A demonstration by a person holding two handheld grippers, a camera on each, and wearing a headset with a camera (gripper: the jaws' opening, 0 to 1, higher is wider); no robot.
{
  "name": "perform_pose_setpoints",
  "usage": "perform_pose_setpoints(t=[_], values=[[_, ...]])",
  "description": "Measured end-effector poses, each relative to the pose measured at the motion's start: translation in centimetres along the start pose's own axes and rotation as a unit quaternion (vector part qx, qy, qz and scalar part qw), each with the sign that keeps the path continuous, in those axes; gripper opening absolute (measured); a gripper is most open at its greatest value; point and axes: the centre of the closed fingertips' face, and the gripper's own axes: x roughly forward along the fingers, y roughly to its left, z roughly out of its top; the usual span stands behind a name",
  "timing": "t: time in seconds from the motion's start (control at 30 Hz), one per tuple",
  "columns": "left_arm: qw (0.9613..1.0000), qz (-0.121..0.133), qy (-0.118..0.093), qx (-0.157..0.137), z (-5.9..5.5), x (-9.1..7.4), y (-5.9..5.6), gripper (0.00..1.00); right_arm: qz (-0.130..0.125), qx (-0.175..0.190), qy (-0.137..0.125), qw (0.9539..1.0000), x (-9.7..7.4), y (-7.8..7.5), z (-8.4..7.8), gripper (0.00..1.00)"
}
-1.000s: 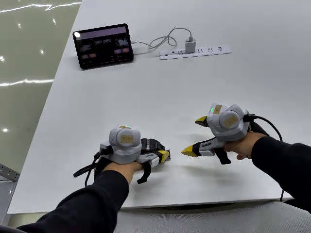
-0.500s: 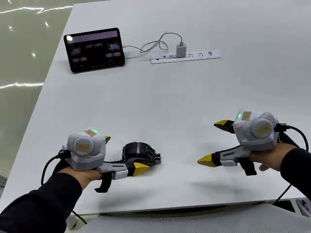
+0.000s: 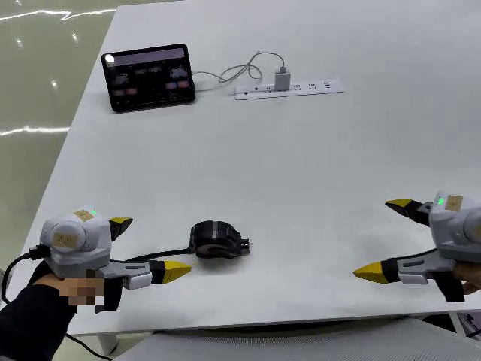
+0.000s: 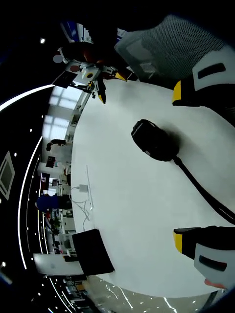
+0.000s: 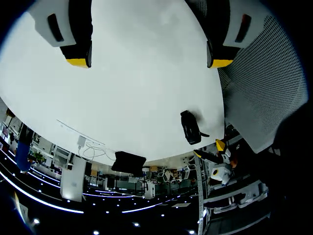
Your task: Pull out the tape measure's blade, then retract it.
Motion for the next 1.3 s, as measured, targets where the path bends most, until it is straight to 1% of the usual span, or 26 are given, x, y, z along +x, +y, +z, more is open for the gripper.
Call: perform_pose_setpoints(t=[0.03, 0.07, 0.1, 0.13, 0.17, 0.2, 0.27, 0.3, 0.33, 0.43, 0.47, 0.53, 0.7, 0.87, 0.9, 0.93, 1.0, 1.03, 1.1, 1.17, 1.23, 1.3], values=[[1.0000, 0.003, -0.004, 0.000, 0.0, -0.4, 0.0, 0.99, -0.006, 0.010, -0.005, 0.9999, -0.7, -0.3, -0.3, 0.95], [0.9999, 0.007, -0.008, 0.001, 0.0, -0.5, 0.2, 0.99, -0.009, 0.018, -0.003, 0.9998, -1.2, -0.5, -0.7, 0.96], [0.9999, 0.011, -0.008, 0.002, -0.1, -0.7, 0.3, 1.00, -0.014, 0.021, 0.000, 0.9997, -1.6, -0.7, -1.1, 0.98], [0.9999, 0.014, -0.001, 0.001, -0.5, -1.0, 0.5, 1.00, -0.022, 0.023, 0.002, 0.9995, -2.2, -1.0, -1.6, 1.00], [0.9998, 0.017, -0.002, 0.001, -0.5, -1.3, 0.6, 1.00, -0.025, 0.023, 0.006, 0.9994, -2.6, -1.1, -1.9, 1.00], [0.9998, 0.017, -0.009, -0.001, -0.5, -1.7, 0.8, 1.00, -0.029, 0.021, 0.008, 0.9993, -3.1, -1.2, -2.3, 1.00], [0.9998, 0.018, -0.009, -0.009, -0.5, -2.1, 1.0, 1.00, -0.038, 0.015, 0.014, 0.9991, -3.7, -1.6, -3.0, 1.00], [0.9997, 0.012, -0.013, -0.016, -0.4, -2.4, 0.8, 1.00, -0.043, 0.007, 0.023, 0.9988, -4.1, -1.8, -3.6, 1.00], [0.9996, 0.009, -0.014, -0.022, -0.4, -2.5, 0.8, 1.00, -0.044, 0.003, 0.026, 0.9987, -4.3, -1.9, -3.9, 1.00], [0.9998, 0.009, -0.008, -0.019, -0.6, -2.6, 1.0, 1.00, -0.052, 0.011, 0.031, 0.9981, -4.8, -2.3, -4.6, 1.00], [0.9998, 0.010, -0.004, -0.014, -0.8, -2.7, 1.1, 1.00, -0.052, 0.011, 0.031, 0.9981, -4.9, -2.2, -4.7, 1.00], [0.9999, 0.009, -0.004, -0.013, -0.7, -2.7, 1.1, 1.00, -0.054, 0.012, 0.031, 0.9980, -4.9, -2.2, -4.8, 1.00], [0.9999, 0.000, -0.002, -0.014, -0.7, -2.1, 0.5, 1.00, -0.057, 0.013, 0.035, 0.9977, -5.1, -2.3, -5.2, 1.00], [0.9999, -0.002, -0.003, -0.011, -0.4, -1.8, 0.3, 1.00, -0.053, 0.009, 0.034, 0.9980, -5.2, -2.2, -5.1, 1.00], [0.9999, -0.005, -0.002, -0.013, -0.4, -1.7, 0.3, 1.00, -0.053, 0.008, 0.034, 0.9980, -5.3, -2.2, -5.1, 1.00], [0.9995, -0.018, 0.004, -0.024, -0.5, -1.6, -0.2, 1.00, -0.052, 0.009, 0.035, 0.9980, -5.2, -2.1, -5.1, 1.00], [0.9998, -0.016, 0.000, -0.015, -0.4, -1.5, -0.3, 1.00, -0.052, 0.009, 0.034, 0.9980, -5.2, -2.1, -5.2, 1.00], [0.9997, -0.019, 0.008, -0.013, -0.5, -1.4, -0.4, 1.00, -0.052, 0.011, 0.034, 0.9980, -5.2, -2.0, -5.3, 1.00], [0.9999, -0.014, 0.007, -0.004, -0.5, -1.3, -0.3, 1.00, -0.050, 0.012, 0.032, 0.9981, -5.2, -1.8, -5.3, 1.00], [0.9998, -0.017, 0.010, -0.007, -0.5, -1.3, -0.2, 1.00, -0.050, 0.010, 0.034, 0.9981, -5.2, -1.8, -5.4, 1.00], [0.9998, -0.014, 0.012, -0.004, -0.5, -1.3, -0.2, 1.00, -0.053, 0.010, 0.033, 0.9980, -5.2, -2.1, -5.4, 1.00], [0.9998, -0.015, 0.014, -0.006, -0.6, -1.3, -0.2, 1.00, -0.054, 0.009, 0.033, 0.9979, -5.2, -2.2, -5.4, 1.00]])
